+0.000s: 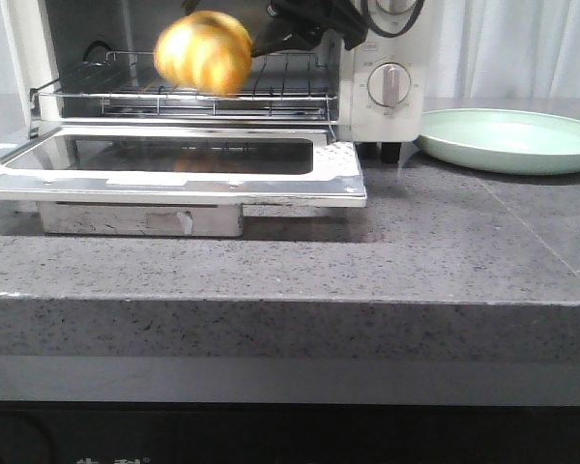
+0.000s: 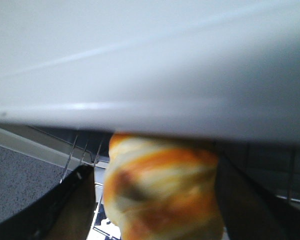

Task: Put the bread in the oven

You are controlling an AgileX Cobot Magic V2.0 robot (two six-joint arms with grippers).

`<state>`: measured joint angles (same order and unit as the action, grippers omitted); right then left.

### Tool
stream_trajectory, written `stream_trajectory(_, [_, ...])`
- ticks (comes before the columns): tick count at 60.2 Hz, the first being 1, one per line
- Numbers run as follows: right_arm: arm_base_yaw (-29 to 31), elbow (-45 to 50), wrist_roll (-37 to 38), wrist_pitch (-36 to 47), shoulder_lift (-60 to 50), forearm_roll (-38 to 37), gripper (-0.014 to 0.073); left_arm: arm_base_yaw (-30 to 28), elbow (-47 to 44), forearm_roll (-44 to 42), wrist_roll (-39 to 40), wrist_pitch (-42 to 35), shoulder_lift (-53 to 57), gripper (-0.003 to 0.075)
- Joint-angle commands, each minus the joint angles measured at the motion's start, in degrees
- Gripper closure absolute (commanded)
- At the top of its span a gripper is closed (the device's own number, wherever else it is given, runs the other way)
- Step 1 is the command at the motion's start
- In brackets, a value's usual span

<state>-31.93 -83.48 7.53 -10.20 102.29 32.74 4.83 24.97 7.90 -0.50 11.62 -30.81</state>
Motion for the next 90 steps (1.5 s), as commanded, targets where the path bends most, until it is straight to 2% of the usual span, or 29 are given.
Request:
stream_trajectory(1, [-0.02,-2.23,-0.46,4.2,-3.13,0.52,0.0047,-0.01,1.71,0.26,0.11,-4.14,0.02,0.0741])
stream_trajectory(11, [-0.02,-2.23,-0.46,3.46,-3.52,0.52,0.0047,-0.01,1.71,0.26,0.11,-4.14,0.02,0.0741])
stream_trajectory(24, [-0.02,-1.24,-0.5,-1.88,-7.82,-0.85,0.0055,-0.01,1.71,0.26,0.11,-4.14,0.02,0.0741])
stream_trajectory(33, [-0.02,2.42,-0.5,-5.8,-12.49,-1.59,0.0055,-0.01,1.71,0.26,0.11,-4.14,0.02,0.0741])
stream_trajectory(42, [0.41,8.35,-0.5,-6.0,-18.21,-4.31,0.006,-0.01,1.71,0.26,0.11,-4.14,0.02,0.0741])
stream_trajectory(46, [1.73,10.84,-0.5,-6.7,-21.51,-5.54,0.012,-0.01,1.71,0.26,0.11,-4.14,0.02,0.0741])
stream_trajectory(51, [4.46,12.64,-0.5,-8.84,-25.27,-7.25,0.0254,-0.01,1.71,0.26,0.11,-4.14,0.02,0.0741])
stream_trajectory(55, [8.68,13.42,-0.5,-13.58,-29.64,-11.08,0.0445,-0.01,1.71,0.26,0.11,-4.14,0.02,0.0741])
stream_trajectory(57, [10.55,13.42,-0.5,-15.89,-31.25,-12.93,0.0498,-0.01,1.71,0.26,0.11,-4.14,0.02,0.0741])
stream_trajectory(62, [14.96,13.42,-0.5,-21.24,-35.06,-18.41,0.0584,-0.01,1.71,0.26,0.11,-4.14,0.02,0.0741])
stream_trajectory(70, [21.79,15.19,-0.45,-26.37,-41.35,-24.77,0.061,-0.01,1.71,0.26,0.11,-4.14,0.02,0.0741])
stream_trajectory(77, [27.15,20.17,-0.5,-26.73,-47.63,-26.74,0.061,-0.01,1.71,0.26,0.11,-4.14,0.02,0.0741])
stream_trajectory(90, [28.23,36.69,-0.5,-18.67,-61.95,-28.09,0.061,-0.01,1.71,0.26,0.11,-4.14,0.02,0.0741])
